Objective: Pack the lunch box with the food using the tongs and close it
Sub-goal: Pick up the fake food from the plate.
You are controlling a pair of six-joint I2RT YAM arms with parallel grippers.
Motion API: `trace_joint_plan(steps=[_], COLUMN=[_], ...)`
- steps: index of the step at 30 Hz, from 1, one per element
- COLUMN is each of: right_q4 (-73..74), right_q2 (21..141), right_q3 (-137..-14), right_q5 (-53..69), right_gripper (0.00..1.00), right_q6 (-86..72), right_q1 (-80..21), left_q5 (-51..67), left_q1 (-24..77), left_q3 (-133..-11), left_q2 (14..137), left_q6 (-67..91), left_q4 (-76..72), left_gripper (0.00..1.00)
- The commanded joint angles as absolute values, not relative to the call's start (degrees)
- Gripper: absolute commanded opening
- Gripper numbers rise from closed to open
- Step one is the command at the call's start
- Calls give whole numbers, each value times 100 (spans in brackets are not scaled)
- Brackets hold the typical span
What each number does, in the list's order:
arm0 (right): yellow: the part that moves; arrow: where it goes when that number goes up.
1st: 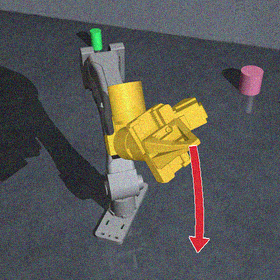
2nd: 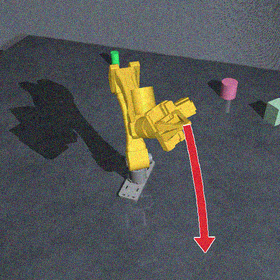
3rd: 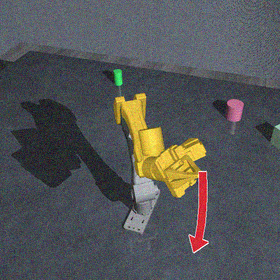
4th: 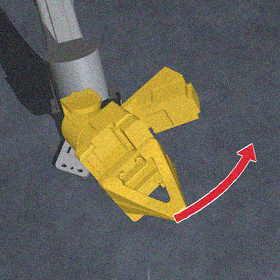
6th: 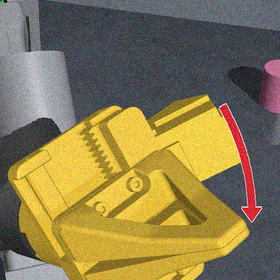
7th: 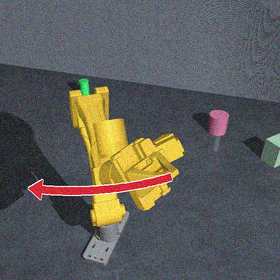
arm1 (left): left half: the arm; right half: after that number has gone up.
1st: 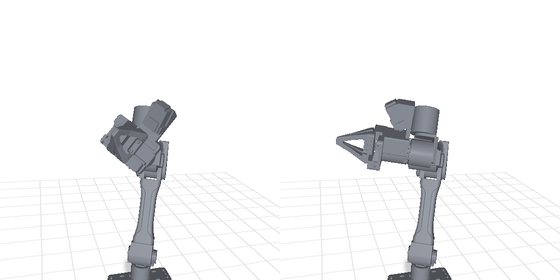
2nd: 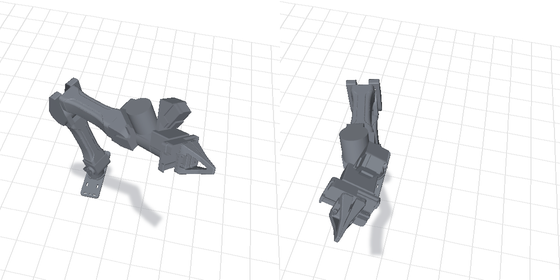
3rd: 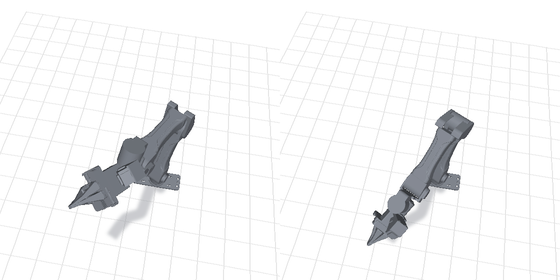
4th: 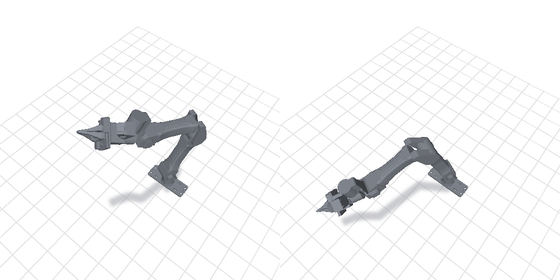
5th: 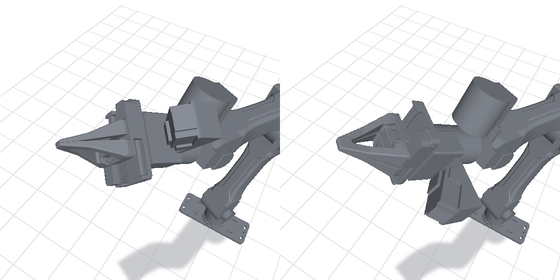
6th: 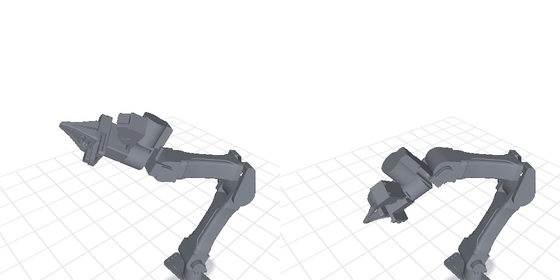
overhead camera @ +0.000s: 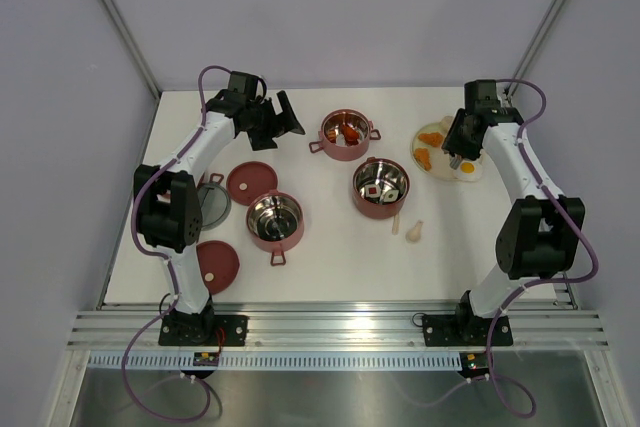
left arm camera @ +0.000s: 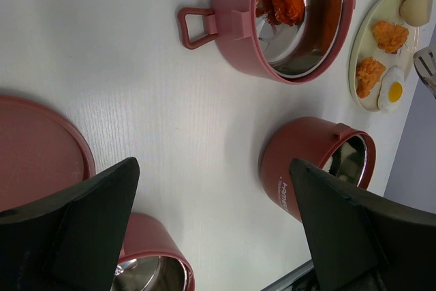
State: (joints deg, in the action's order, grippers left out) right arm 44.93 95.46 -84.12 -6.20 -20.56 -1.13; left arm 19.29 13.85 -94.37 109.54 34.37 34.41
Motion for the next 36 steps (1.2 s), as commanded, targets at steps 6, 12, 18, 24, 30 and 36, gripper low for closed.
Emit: trace_joint_plan(steps=[6,12,18,24,30,36], right_q4=[4236,4254,4245,4254,4324,4210], right_q2=[9782,10151,10292,10301,10248,10037], right_q3=[-8534,-8771,-8859,-8860,-8868,-8894], right_q5=[-721,-642,-729,-782,-826,-580], right_gripper=[44,47,48,49,49,50], right_q6=[-1881,-1793,-1740,-1705,-1688,-1591], right_q1=[-44,-44,52,158,272,272], left_q5=[2030,2030,2021,2030,2030,2048], left_q1=[1354,1345,1345,1345,1345,1353], left_q3=[-9483,-9483,-9492,-9501,-9545,-9580], left_q2=[10793,10793,10811,10846,10889,10916], left_q6=[3357,3349,3331,3349,3349,3357], left_q4=[3313,3322,3331,3340,3349,3349], left_gripper=[96,96,96,96,96,96])
